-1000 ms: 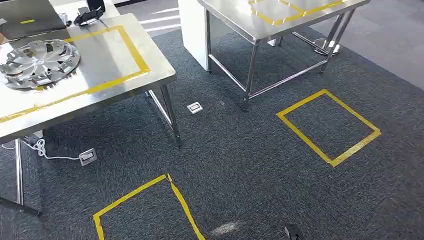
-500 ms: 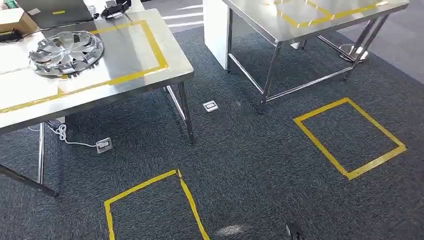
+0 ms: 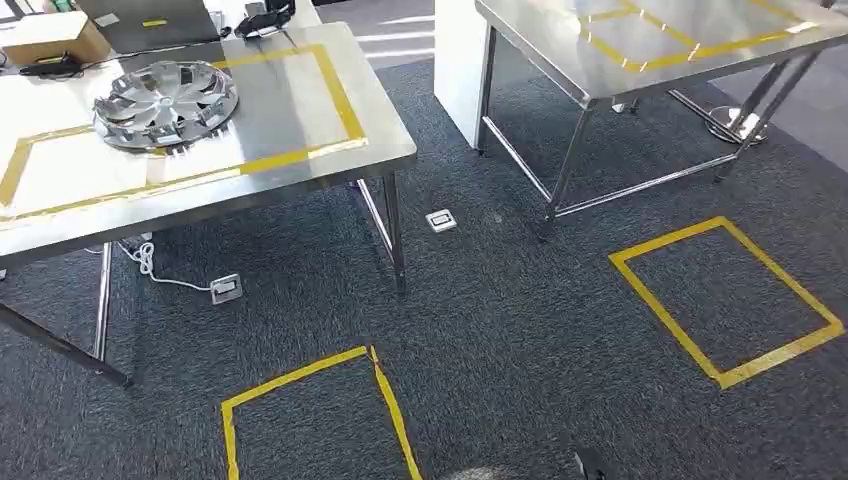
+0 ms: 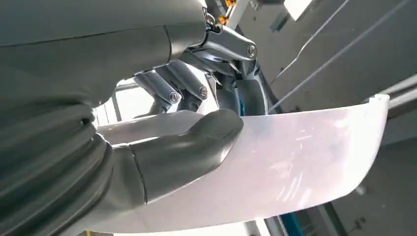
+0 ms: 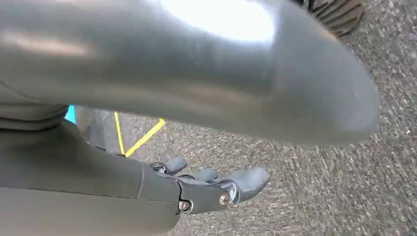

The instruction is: Take the parts from the cabinet and place them on the table.

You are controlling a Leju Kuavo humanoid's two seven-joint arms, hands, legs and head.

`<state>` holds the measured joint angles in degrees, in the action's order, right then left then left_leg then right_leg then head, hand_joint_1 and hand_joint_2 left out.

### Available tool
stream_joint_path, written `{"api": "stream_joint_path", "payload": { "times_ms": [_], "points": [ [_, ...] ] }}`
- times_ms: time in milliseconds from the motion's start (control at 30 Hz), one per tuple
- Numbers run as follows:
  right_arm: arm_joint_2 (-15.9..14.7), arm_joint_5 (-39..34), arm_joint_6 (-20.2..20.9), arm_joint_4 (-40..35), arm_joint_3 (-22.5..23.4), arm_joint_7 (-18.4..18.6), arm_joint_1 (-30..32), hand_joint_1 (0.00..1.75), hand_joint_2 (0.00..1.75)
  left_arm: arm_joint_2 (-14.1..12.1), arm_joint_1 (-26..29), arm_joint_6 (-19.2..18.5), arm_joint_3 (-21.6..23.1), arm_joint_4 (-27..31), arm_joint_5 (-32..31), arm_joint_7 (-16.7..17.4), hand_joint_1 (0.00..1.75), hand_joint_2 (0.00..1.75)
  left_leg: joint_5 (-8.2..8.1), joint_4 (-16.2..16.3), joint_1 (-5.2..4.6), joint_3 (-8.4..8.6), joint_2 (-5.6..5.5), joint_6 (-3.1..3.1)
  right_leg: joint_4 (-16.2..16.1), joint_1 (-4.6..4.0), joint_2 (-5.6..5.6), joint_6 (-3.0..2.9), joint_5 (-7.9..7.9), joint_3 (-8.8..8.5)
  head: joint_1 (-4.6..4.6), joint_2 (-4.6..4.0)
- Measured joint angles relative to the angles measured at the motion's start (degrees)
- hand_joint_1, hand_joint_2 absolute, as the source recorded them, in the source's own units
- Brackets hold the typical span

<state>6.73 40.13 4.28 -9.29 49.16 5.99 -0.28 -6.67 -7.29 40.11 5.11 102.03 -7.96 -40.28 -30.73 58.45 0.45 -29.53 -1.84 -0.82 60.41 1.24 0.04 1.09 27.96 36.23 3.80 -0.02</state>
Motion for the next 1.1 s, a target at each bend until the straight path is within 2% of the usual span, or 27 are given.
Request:
{"api": "stream_joint_path", "payload": {
  "times_ms": [33,100,133,167,200,267,333,367,400,433,467,500,533,567,600,667,700,767,833,867,900,933,967,1000,1033,1067,1100],
  "points": [
    [0.0,0.0,-0.1,0.0,0.0,0.0,0.1,0.00,0.00,0.0,0.0,0.0,0.0,0.0,0.1,0.0,1.75,1.75,-0.57,-0.4,0.04,0.23,-0.02,-0.41,-0.3,-0.19,0.01,-0.39,-0.69,-0.42,0.02,0.02],
    [0.0,0.0,-0.1,0.1,0.1,0.0,0.2,0.00,0.00,-0.2,0.1,0.0,0.0,0.0,0.2,0.0,1.75,1.75,0.05,1.4,0.14,1.28,-0.11,-1.07,-0.5,0.07,0.09,-1.65,0.00,-2.27,0.01,0.00],
    [0.0,0.0,-0.1,0.1,0.1,0.0,0.2,0.00,0.00,-0.2,0.0,0.0,0.0,0.1,0.2,0.1,1.75,1.75,0.78,3.8,0.19,0.10,0.36,-1.35,-0.8,0.11,0.01,-2.10,0.53,-3.23,0.05,0.00],
    [0.0,0.0,-0.2,0.1,0.1,0.0,0.2,0.00,0.00,-0.3,-0.1,0.0,0.0,0.1,0.2,0.0,1.75,1.75,2.02,7.7,0.16,-1.98,1.05,-1.48,-0.9,0.12,-0.10,-2.46,1.16,-4.25,-0.46,0.00],
    [0.0,0.0,-0.2,0.1,0.2,0.0,0.2,0.00,0.00,-0.3,-0.1,0.0,0.0,0.1,0.1,0.0,1.75,1.75,2.19,12.2,0.15,-5.70,1.30,-1.59,-0.9,0.11,-0.12,-2.67,2.00,-5.15,-0.48,0.00],
    [0.0,0.0,-0.2,0.1,0.4,0.0,0.2,0.00,0.00,-0.3,0.2,0.0,0.0,-0.1,0.0,0.0,1.75,1.75,-0.81,17.1,0.15,-11.58,1.35,-1.56,-1.1,0.08,-0.13,-2.72,3.60,-7.05,-0.45,0.00],
    [0.1,-0.1,-0.2,0.1,0.4,-0.1,0.3,0.00,0.00,-0.3,0.3,0.0,0.0,-0.2,-0.1,0.0,1.75,1.75,-5.01,16.6,0.14,-14.88,1.40,-1.31,-1.3,0.09,-0.05,-2.65,5.38,-9.46,-0.52,0.00],
    [0.1,0.0,-0.2,0.1,0.4,-0.1,0.3,0.00,0.00,-0.3,0.3,0.0,0.0,-0.3,-0.1,0.1,1.75,1.75,-5.30,14.6,0.09,-15.39,1.43,-1.12,-1.5,0.10,0.02,-2.60,6.25,-10.72,-0.48,0.00],
    [0.2,0.0,-0.2,0.1,0.4,-0.1,0.3,0.00,0.00,-0.4,0.4,0.0,0.0,-0.3,-0.2,0.1,1.75,1.75,-3.08,10.9,-0.03,-15.40,1.46,-0.78,-1.8,0.11,0.06,-2.51,7.36,-12.40,-0.57,0.00],
    [0.2,0.0,-0.2,0.1,0.4,-0.1,0.3,0.00,0.00,-0.4,0.4,0.0,0.0,-0.3,-0.2,0.1,1.75,1.75,1.81,7.2,-0.24,-15.32,1.58,-0.28,-2.2,0.10,0.01,-2.39,8.33,-13.68,-0.50,0.00],
    [0.3,0.0,-0.2,0.1,0.4,-0.2,0.5,0.00,0.00,-0.5,0.5,0.0,0.0,-0.3,-0.3,0.1,1.75,1.75,8.84,3.7,-0.54,-15.31,1.94,0.30,-2.6,0.15,-0.04,-2.32,9.13,-13.97,-0.63,0.02],
    [0.5,0.0,0.0,0.3,0.4,-0.4,0.3,0.00,0.00,-0.5,0.7,0.0,-0.1,-0.3,-0.4,0.0,1.75,1.75,14.68,0.0,-1.24,-15.22,2.12,0.61,-2.7,-0.19,0.22,-1.80,10.47,-15.39,-1.24,0.00],
    [0.5,0.0,-0.1,0.3,0.4,-0.3,0.2,0.00,0.00,-0.5,1.0,-0.1,-0.1,-0.3,-0.5,0.2,1.75,1.75,13.05,1.0,-1.23,-14.61,2.01,0.58,-4.2,-0.33,-0.07,-1.37,11.45,-16.90,-0.91,0.00],
    [0.5,0.0,-0.1,0.3,0.4,-0.4,0.3,0.00,0.00,-0.5,1.0,-0.1,-0.1,-0.1,-0.5,0.0,1.75,1.75,12.21,1.0,-1.07,-14.06,1.75,0.83,-4.2,-0.46,-0.10,-1.09,10.81,-18.83,-1.03,0.02],
    [0.5,0.0,-0.1,0.3,0.4,-0.6,0.1,0.00,0.00,-0.5,0.7,-0.1,-0.1,-0.1,-0.6,0.0,1.75,1.75,10.89,1.0,-0.92,-13.21,1.60,1.12,-3.1,-0.55,-0.08,-0.94,9.06,-18.66,-0.59,0.00],
    [0.5,0.0,-0.1,0.3,0.4,-0.8,-0.4,0.00,0.00,-0.5,0.7,0.0,-0.1,0.2,-0.6,0.0,1.75,1.75,9.28,0.2,-0.72,-10.16,1.29,1.90,6.8,-0.33,0.04,-0.62,4.62,-13.28,-0.39,0.00],
    [0.5,0.0,0.0,0.3,0.5,-0.8,-0.6,0.00,0.00,-0.5,0.6,0.0,-0.1,0.2,-0.7,0.0,1.75,1.75,8.27,0.1,-0.79,-8.95,1.29,2.25,11.1,-0.29,0.04,-0.59,4.68,-10.03,-0.37,0.00],
    [0.5,0.0,0.0,0.3,0.5,-0.7,-0.4,0.00,0.00,-0.4,0.6,0.0,-0.1,0.2,-0.7,0.0,1.75,1.75,5.93,-0.2,-0.84,-6.12,1.06,2.54,15.2,-0.46,0.04,-0.36,9.79,-4.04,-0.19,0.00],
    [0.5,0.0,0.1,0.3,0.5,-0.7,0.1,0.00,0.00,-0.4,0.6,0.0,-0.1,0.2,-0.7,0.0,1.75,1.75,3.39,-0.6,-0.93,-2.58,0.51,2.55,14.3,-0.56,0.05,-0.35,16.12,0.61,0.02,0.00],
    [0.5,0.0,0.1,0.3,0.5,-0.7,0.4,0.00,0.00,-0.4,0.6,0.0,-0.1,0.2,-0.7,0.0,1.75,1.75,2.06,-0.7,-0.95,-0.76,0.34,2.42,12.7,-0.57,0.06,-0.40,17.07,2.27,0.07,0.00],
    [0.5,0.0,0.1,0.3,0.5,-0.7,0.5,0.00,0.00,-0.4,0.6,0.0,-0.1,0.2,-0.7,0.0,1.75,1.75,0.59,-0.7,-1.01,1.15,0.19,2.35,9.9,-0.60,0.09,-0.53,15.22,3.70,0.16,0.00],
    [0.5,0.0,0.1,0.4,0.5,-0.8,0.7,0.00,0.00,-0.4,0.6,0.0,-0.1,0.2,-0.7,0.0,1.75,1.75,-0.98,-0.7,-1.06,3.12,0.18,2.28,6.1,-0.63,0.14,-0.78,8.69,4.87,0.22,0.00],
    [0.5,0.0,0.1,0.5,0.5,-0.8,1.2,0.00,0.00,-0.3,0.8,0.0,-0.1,0.0,-0.7,0.0,1.75,1.75,-2.35,-0.9,-1.02,3.66,0.15,2.23,2.1,-0.65,0.13,-1.20,-1.85,5.78,0.20,0.02],
    [0.5,0.0,0.1,0.7,0.5,-0.8,1.2,0.00,0.00,-0.2,0.8,0.0,0.0,-0.3,-0.7,0.0,1.75,1.75,-3.82,0.0,-1.24,5.25,-0.53,1.83,0.1,-1.18,0.05,-1.39,-5.76,6.52,-0.33,0.02],
    [0.5,0.0,0.1,0.6,0.5,-0.6,1.1,0.00,0.00,-0.2,0.8,0.0,0.0,-0.3,-1.0,0.0,1.75,1.75,-5.40,-0.4,-1.18,6.03,-0.74,1.39,0.7,-1.46,0.07,-1.56,-5.75,5.36,-0.26,0.00],
    [0.5,0.0,0.0,0.6,0.5,-0.6,1.0,0.00,0.00,0.0,0.7,-0.1,0.0,-0.1,-1.1,0.1,1.75,1.75,-5.76,-0.5,-0.99,8.59,-0.79,1.05,0.7,-1.67,0.32,-2.00,-4.82,4.09,-0.24,0.00],
    [0.5,0.0,0.0,0.6,0.5,-0.7,0.5,0.00,0.00,-0.1,0.4,-0.1,0.0,0.1,-1.2,0.0,1.75,1.75,-4.25,1.6,-0.98,7.97,-0.75,0.64,0.5,-1.63,0.19,-2.36,-3.72,3.04,-0.13,0.00]
  ]
}}
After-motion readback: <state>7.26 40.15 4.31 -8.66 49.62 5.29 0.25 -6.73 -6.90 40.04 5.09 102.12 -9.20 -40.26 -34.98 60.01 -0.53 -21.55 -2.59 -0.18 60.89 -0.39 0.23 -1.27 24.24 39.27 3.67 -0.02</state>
